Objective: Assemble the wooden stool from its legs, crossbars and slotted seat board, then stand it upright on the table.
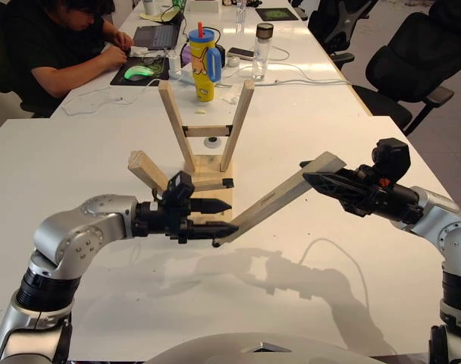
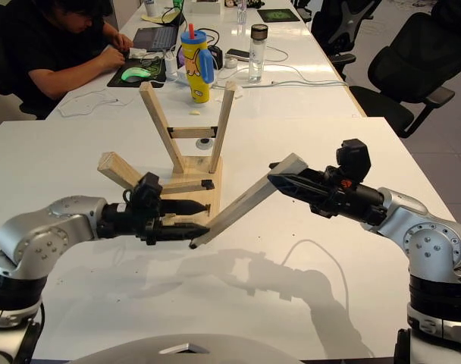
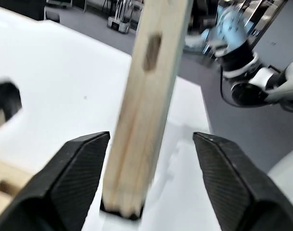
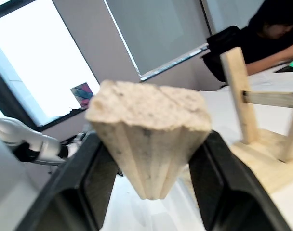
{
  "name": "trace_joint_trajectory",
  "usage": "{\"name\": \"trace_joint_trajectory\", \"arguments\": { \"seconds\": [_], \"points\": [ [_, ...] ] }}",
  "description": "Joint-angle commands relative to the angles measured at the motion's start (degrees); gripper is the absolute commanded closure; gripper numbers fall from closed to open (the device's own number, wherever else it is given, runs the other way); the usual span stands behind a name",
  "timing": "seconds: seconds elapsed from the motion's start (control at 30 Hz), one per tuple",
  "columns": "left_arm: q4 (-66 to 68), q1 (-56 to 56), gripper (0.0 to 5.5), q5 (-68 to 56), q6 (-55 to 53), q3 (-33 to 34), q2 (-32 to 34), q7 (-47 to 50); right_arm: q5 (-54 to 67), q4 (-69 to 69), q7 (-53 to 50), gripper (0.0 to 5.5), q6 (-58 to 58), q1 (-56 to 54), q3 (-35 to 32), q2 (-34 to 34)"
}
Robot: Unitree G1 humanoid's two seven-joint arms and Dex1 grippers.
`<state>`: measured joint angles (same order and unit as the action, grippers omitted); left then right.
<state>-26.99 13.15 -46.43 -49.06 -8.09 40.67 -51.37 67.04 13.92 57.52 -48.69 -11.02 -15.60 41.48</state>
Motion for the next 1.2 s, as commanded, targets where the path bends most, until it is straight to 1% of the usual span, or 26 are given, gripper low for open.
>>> {"name": "trace_joint_trajectory", "arguments": {
  "seconds": [0.03,0.13,0.3,0.47,0.6,0.73,0.97,1.13,1.2],
  "points": [
    [-1.0,-5.2,2.2,8.5,5.3,-3.4,2.3,0.8,-6.4,-4.0,3.3,3.46,4.7,-3.8,1.3,0.9],
    [2.2,-6.1,2.2,16.7,11.4,-5.7,0.4,4.2,-11.9,-7.6,4.0,3.46,9.7,-7.9,3.2,-1.2],
    [4.8,-4.8,2.2,25.6,15.9,-10.3,-2.9,8.0,-19.6,-13.6,7.2,3.46,15.9,-13.2,8.8,-4.6],
    [8.2,-4.3,2.2,32.6,17.8,-14.3,-2.4,7.8,-26.0,-18.0,11.8,3.46,20.4,-16.1,13.7,-5.8],
    [10.1,-4.7,2.2,36.5,19.1,-16.3,-0.9,5.9,-27.4,-20.4,13.8,3.46,21.7,-18.2,14.4,-6.9],
    [12.5,-5.2,2.2,39.0,19.8,-17.0,0.2,4.2,-30.4,-21.5,15.9,3.46,23.6,-19.6,16.4,-6.9],
    [15.0,-4.9,2.2,40.4,20.7,-17.3,-1.1,3.7,-37.6,-25.8,20.9,3.46,28.4,-26.0,21.3,-6.4],
    [16.4,-4.7,2.2,41.2,21.2,-17.6,-2.2,3.9,-41.0,-26.9,23.5,3.46,28.2,-29.2,24.4,-5.3],
    [16.5,-4.7,2.2,41.3,21.0,-17.7,-3.0,4.1,-42.6,-26.2,22.9,3.46,27.7,-29.8,26.0,-5.6]
  ]
}}
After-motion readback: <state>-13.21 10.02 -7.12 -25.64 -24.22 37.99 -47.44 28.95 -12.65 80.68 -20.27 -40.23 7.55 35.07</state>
